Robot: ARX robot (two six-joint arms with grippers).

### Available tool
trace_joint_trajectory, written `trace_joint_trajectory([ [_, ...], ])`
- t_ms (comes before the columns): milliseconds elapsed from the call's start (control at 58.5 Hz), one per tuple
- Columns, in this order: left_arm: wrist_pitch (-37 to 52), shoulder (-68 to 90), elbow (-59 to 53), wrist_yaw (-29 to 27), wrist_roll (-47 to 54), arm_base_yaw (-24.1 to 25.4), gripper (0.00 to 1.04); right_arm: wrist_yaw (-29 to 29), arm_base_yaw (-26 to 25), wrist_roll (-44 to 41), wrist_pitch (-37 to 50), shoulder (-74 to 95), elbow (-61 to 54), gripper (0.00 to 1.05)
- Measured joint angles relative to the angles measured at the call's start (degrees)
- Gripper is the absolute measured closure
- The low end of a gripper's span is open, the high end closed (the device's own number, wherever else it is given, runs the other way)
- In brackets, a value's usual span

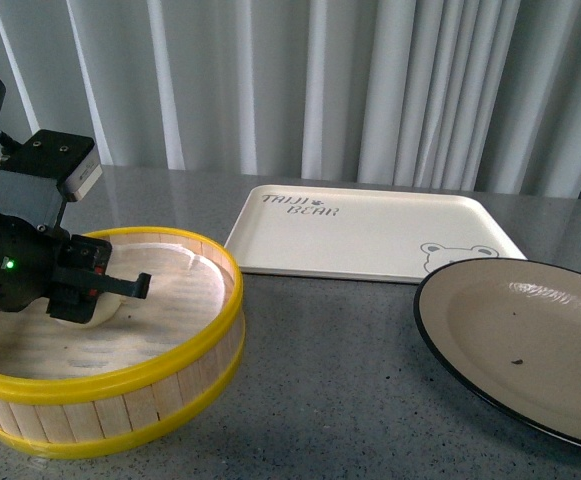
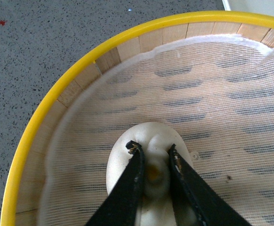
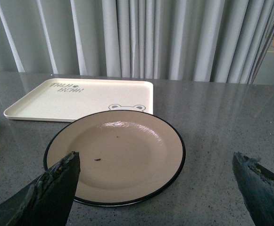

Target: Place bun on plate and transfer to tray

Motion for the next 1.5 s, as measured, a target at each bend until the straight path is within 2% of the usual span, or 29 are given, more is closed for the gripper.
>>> trace_joint_trajectory([
  [68,-0.55,-0.98,0.00,0.37,-0.07,0.00,1.01,0.00,0.00,0.00,0.00,0.00,0.00,0.08],
  [427,-4.37,-8.02,0.66,4.11,-1.79,-2.49,1.01,0.00,0.00,0.00,0.00,0.00,0.00,0.08],
  [666,-5.40,-9.86,8.31,5.01,-2.62,-9.97,1.01,0.00,0.00,0.00,0.00,0.00,0.00,0.08],
  [871,-6.45,-3.02,18.53,4.85,-1.25,-17.97,1.01,0.00,0.00,0.00,0.00,0.00,0.00,0.08],
  [1059,-7.85,6.19,27.85,9.25,-1.20,-24.98,1.01,0.00,0.00,0.00,0.00,0.00,0.00,0.08],
  [1264,-9.27,13.68,35.08,12.61,-0.72,-29.51,1.01,0.00,0.00,0.00,0.00,0.00,0.00,0.08],
  [1504,-11.93,21.31,43.45,15.87,1.51,-31.30,1.01,0.00,0.00,0.00,0.00,0.00,0.00,0.08],
])
